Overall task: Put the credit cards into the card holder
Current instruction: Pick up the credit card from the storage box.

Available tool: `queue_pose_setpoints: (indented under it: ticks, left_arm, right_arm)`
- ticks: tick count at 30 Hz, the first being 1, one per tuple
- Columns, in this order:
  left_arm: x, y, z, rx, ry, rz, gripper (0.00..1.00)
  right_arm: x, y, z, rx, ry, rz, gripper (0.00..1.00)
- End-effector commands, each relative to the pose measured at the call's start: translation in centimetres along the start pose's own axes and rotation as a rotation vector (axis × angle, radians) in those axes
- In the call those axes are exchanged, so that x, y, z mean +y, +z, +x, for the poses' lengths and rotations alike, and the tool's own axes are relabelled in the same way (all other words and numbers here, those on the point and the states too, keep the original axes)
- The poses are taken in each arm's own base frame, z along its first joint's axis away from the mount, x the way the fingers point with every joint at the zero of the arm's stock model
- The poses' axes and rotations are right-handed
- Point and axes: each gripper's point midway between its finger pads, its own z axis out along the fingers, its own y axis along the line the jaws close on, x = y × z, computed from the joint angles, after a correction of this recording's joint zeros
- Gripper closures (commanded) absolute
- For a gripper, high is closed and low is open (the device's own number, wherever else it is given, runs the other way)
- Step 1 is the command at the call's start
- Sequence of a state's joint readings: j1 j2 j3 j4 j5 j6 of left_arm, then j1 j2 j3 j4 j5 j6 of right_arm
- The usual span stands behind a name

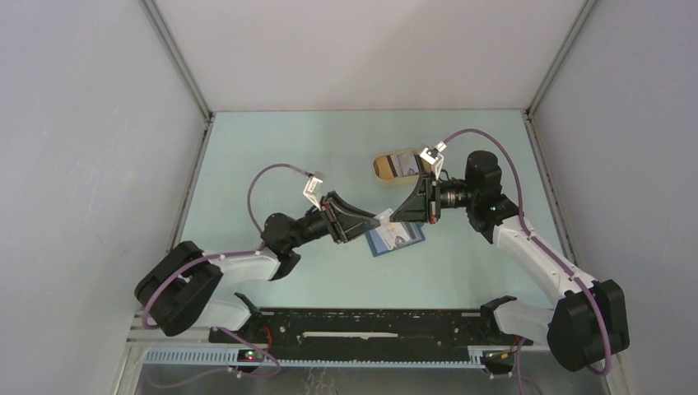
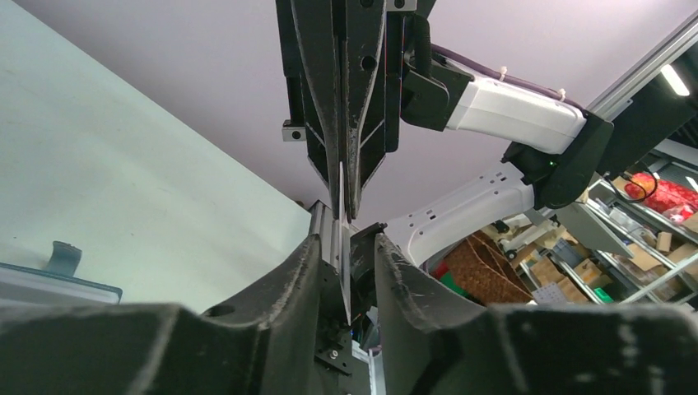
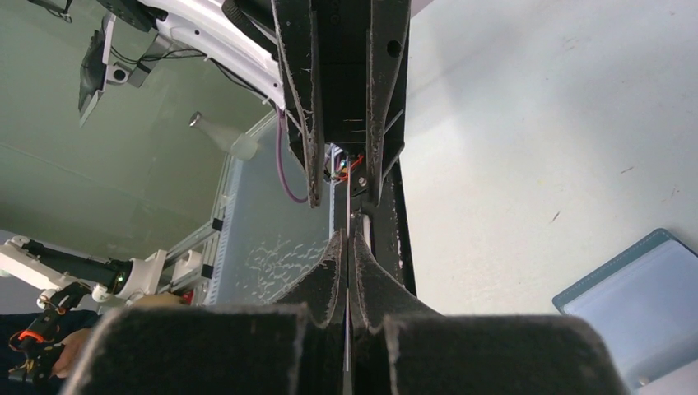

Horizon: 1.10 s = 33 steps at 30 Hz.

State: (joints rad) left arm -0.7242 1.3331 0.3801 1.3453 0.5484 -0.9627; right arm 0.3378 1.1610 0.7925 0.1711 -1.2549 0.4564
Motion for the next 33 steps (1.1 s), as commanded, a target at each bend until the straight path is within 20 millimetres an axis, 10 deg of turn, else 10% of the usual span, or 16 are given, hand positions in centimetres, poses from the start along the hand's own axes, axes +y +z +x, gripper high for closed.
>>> queue_pose_setpoints:
  ticks: [1, 5, 9, 13, 17, 23, 33]
  left_arm:
    - [-2.1, 1.3, -1.0, 0.002, 0.025, 0.092, 0.67]
    - [-2.0, 1.4, -0.9, 0.008, 0.021, 0.095, 0.97]
    - [-1.4, 0.9, -0.8, 0.000, 0.033, 0.062, 1.00]
    - [0.8, -0.4, -0.7, 0.011, 0.040, -0.050, 1.00]
    - [4.0, -1.6, 0.2, 0.045, 0.010, -0.224, 1.00]
    - [7.3, -2.3, 0.6, 0.012, -0.057, -0.375, 1.00]
    - [12.5, -0.4, 1.5, -0.043, -0.162, -0.429, 1.00]
  right_arm:
    - [0.2, 0.3, -0.7, -0.002, -0.057, -0.001, 1.00]
    - [0.1, 0.4, -0.6, 0.004, -0.054, -0.002, 1.00]
    - [0.0, 0.3, -0.6, 0.005, -0.077, 0.008, 0.98]
    - [-0.5, -0.3, -0.7, 0.024, -0.149, 0.062, 0.45]
    - [-1.7, -2.7, -1.5, -0.009, -0.190, 0.169, 0.30]
    - [-7.5, -7.3, -0.5, -0.083, -0.075, 0.384, 0.27]
    - [-17.2, -9.5, 4.5, 0.113, 0.123, 0.626, 0.21]
